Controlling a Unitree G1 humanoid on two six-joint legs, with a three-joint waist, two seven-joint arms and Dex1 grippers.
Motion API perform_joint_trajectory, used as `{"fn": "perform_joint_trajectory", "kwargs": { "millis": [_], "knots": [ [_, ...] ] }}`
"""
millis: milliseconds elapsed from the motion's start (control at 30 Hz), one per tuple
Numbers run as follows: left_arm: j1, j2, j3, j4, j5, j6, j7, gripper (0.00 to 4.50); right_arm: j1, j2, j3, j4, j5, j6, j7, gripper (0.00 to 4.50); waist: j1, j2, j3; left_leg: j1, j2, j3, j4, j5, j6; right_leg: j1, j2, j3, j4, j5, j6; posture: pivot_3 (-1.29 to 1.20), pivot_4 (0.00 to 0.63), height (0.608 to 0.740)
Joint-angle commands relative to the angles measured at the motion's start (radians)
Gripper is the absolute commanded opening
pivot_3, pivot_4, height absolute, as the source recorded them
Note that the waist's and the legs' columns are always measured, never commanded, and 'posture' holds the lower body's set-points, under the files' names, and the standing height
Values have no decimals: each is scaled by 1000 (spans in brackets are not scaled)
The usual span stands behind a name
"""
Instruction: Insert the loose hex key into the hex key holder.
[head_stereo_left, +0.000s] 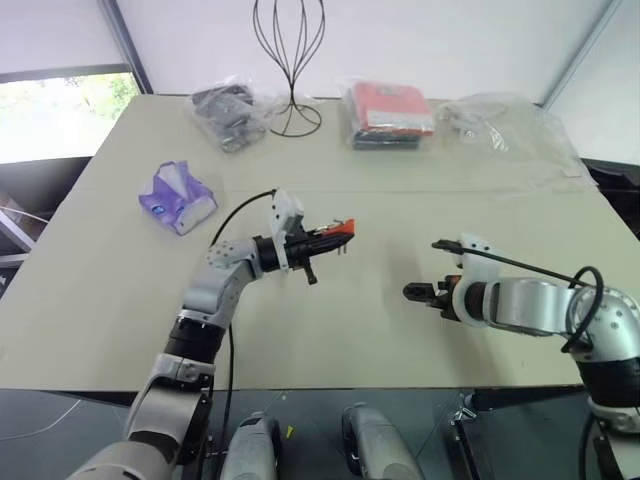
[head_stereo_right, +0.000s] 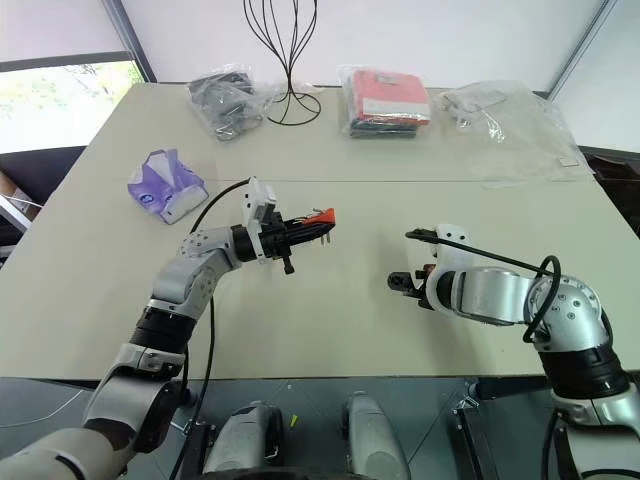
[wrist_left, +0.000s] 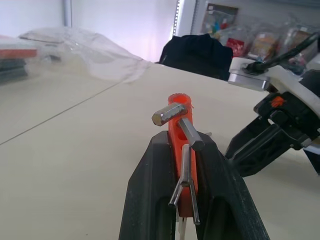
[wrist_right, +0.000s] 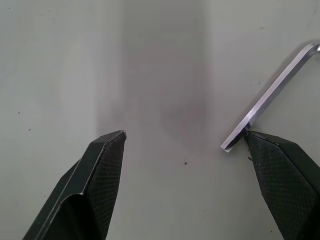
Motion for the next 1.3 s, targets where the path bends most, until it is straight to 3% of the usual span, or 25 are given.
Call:
{"fn": "perform_joint_trajectory", "kwargs": {
  "millis": [33,167,433,800,1200,1300],
  "knots": [
    [5,0,10,-49,-11,-1,10,0,-35,3,41,72,3,14,-13,3934,0,0,0,0,0,0,0,0,0,0,0,0,0,0,0,0,150,739],
    [14,0,9,-60,-13,1,19,0,-93,1,88,143,-30,33,4,3934,0,-2,-1,1,0,0,0,0,0,1,0,1,0,0,0,0,150,739],
    [27,-2,8,-77,-15,7,31,0,-138,13,97,255,-257,111,124,3934,2,-4,-4,1,0,-1,0,0,0,8,1,2,-10,1,-2,0,150,739],
    [43,-2,1,-99,-10,9,39,0,-128,83,-8,381,-555,180,258,3934,5,-20,-24,1,1,1,0,-2,2,17,-7,5,-32,5,-8,0,150,739],
    [36,-16,-3,-84,0,-6,46,0,-140,209,-92,396,-824,298,379,3934,4,-25,-30,1,-3,5,0,-5,8,17,-18,1,-34,7,-12,0,150,739],
    [37,-16,-1,-83,2,-10,49,0,-146,254,-92,421,-918,304,427,3086,2,-27,-35,1,-3,5,0,-5,8,17,-19,-1,-34,7,-12,0,150,739]
  ]
}}
